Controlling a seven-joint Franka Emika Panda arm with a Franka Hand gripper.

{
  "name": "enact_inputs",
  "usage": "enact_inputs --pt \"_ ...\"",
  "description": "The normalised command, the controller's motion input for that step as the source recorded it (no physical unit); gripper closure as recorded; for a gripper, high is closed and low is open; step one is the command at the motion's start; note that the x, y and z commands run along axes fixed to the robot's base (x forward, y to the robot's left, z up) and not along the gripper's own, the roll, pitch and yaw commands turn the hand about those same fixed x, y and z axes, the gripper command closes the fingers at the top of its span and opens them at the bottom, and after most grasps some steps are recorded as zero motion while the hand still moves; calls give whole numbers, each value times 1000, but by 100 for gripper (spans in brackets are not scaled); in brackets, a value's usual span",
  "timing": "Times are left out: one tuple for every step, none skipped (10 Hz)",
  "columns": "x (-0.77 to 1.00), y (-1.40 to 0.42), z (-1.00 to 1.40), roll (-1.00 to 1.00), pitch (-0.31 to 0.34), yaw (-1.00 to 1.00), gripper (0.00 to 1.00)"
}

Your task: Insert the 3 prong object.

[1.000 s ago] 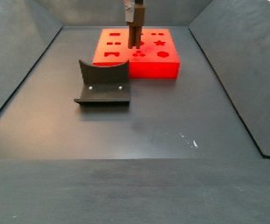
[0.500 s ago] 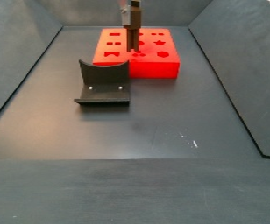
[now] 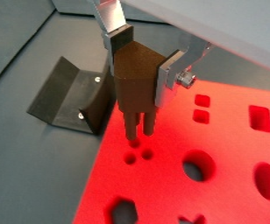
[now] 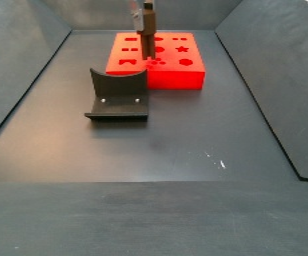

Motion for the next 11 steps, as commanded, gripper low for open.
enact_inputs --pt "-366 -83 74 -73 -187 243 100" --pt "-191 0 26 -99 -174 89 100" --pt "-63 46 0 -124 -170 129 100" --pt "0 40 -54 -101 -160 166 100" --pt "0 83 -74 -81 -131 177 100" --pt "-114 89 -137 -24 -84 137 100" --pt "-286 100 -109 -79 -117 114 100" --pt "-189 6 -31 -117 -154 163 100" --pt "-71 0 -34 -113 -171 217 100" --pt "0 0 -71 -79 -136 251 100" --pt "160 26 -203 -41 -60 229 100"
